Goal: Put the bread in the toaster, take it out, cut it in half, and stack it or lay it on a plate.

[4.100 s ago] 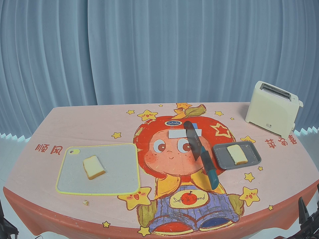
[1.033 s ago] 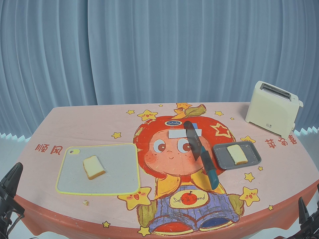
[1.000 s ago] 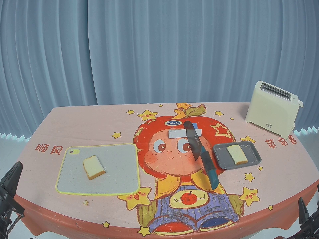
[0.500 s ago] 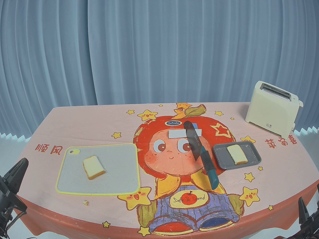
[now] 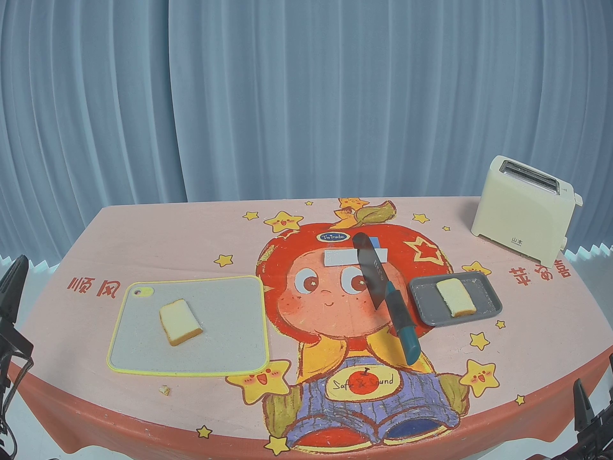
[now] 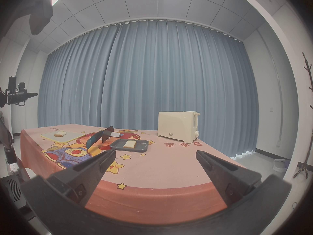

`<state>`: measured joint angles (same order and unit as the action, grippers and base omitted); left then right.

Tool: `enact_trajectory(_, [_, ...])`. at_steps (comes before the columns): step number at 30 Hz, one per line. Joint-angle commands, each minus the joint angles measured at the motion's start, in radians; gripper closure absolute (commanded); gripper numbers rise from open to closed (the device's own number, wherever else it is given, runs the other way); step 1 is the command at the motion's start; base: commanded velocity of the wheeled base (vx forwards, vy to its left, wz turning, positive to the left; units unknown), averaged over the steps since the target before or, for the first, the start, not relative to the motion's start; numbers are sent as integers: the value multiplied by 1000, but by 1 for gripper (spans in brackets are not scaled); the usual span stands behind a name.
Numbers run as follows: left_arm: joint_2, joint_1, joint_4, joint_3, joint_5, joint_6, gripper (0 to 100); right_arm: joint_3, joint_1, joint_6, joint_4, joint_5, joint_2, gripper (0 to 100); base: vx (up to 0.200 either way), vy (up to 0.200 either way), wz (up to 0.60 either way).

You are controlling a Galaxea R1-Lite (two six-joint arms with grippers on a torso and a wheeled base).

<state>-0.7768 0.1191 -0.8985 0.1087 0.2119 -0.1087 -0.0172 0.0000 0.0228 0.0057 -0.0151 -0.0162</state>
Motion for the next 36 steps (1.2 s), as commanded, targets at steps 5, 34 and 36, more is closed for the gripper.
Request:
enact_trajectory(5, [-159,332,-66,-34,239,46,100,16,0,0,0,0,16,0,0,0,0])
enact_trajectory(34, [-259,809,-128,-38,609,66,100,16,0,0,0,0,16,0,0,0,0])
enact_trajectory(36, [-285,837,-161,-40,624,73,100,16,0,0,0,0,16,0,0,0,0])
